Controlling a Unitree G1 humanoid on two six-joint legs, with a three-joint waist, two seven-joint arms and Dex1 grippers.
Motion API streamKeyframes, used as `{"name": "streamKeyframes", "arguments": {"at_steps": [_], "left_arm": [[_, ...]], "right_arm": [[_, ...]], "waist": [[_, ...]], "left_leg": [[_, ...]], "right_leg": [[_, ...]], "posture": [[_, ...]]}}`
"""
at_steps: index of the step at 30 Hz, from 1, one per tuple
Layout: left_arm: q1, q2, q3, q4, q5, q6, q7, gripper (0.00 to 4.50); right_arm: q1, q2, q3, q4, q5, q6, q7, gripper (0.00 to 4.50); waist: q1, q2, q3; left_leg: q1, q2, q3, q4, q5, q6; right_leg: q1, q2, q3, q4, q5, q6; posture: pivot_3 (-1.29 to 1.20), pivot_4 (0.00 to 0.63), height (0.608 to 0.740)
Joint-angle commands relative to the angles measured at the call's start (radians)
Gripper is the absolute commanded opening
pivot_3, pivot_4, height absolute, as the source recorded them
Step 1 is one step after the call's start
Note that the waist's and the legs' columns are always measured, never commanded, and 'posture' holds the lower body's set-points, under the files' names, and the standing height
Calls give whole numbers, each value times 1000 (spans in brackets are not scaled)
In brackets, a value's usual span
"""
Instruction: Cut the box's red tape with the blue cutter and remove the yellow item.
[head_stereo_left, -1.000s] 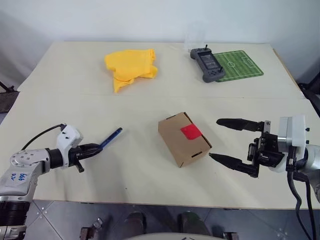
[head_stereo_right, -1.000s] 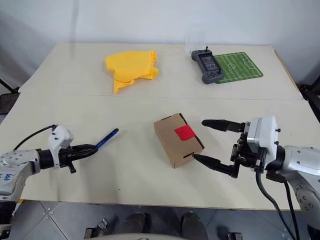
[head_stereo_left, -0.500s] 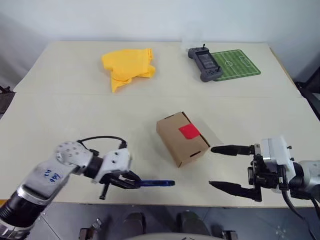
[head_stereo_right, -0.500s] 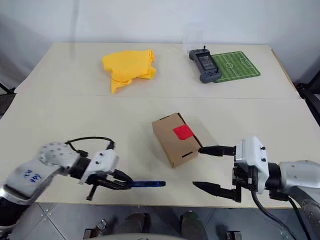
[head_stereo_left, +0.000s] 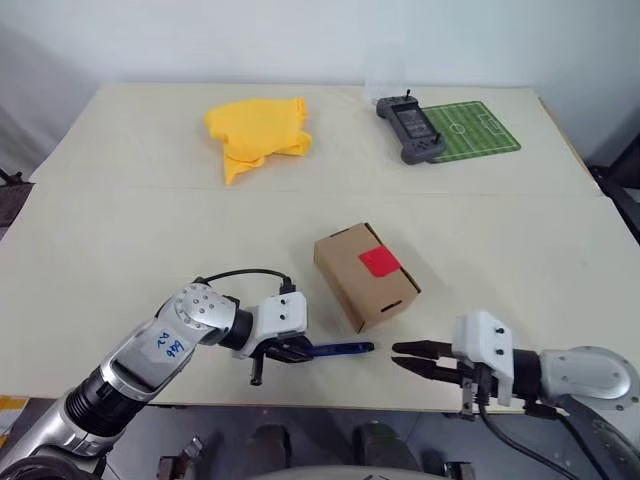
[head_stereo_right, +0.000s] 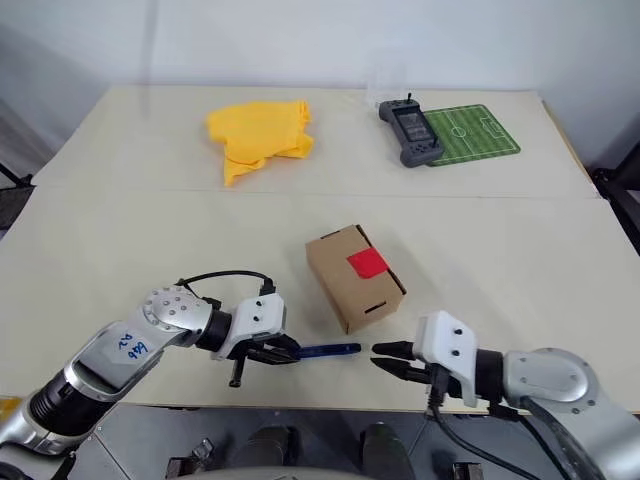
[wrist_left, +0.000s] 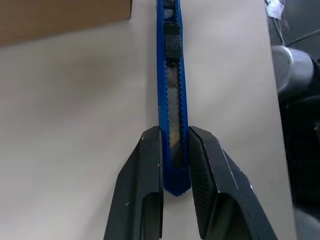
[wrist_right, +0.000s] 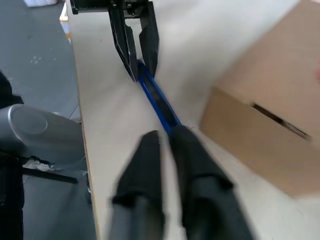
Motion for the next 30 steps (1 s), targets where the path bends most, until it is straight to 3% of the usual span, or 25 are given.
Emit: {"name": "streamKeyframes", "arguments": {"at_steps": [1,13,30], "left_arm": [[-16,-24,-68,-35,14,63,21,408],[-109,-13,-158,-46,-1,138,-22,408],[-179,-41,-213,-19,18,161,-16,408]], "right_arm": [[-29,8,48,4,-36,18,-21,17],[-45,-24,111,7,-50,155,-33,17],[-129,13,215,106,-94,176,-19,17]], "waist": [[12,0,0],[22,0,0],[19,0,0]], "left_leg": [[0,0,0,0,0,0],[0,-1,0,2,-2,3],[5,-1,-1,4,-4,7]], "right_leg": [[0,0,0,0,0,1],[2,-1,0,-2,1,2],[10,-1,-1,-6,1,2]], "posture": [[0,150,740],[0,150,740],[0,150,740]]}}
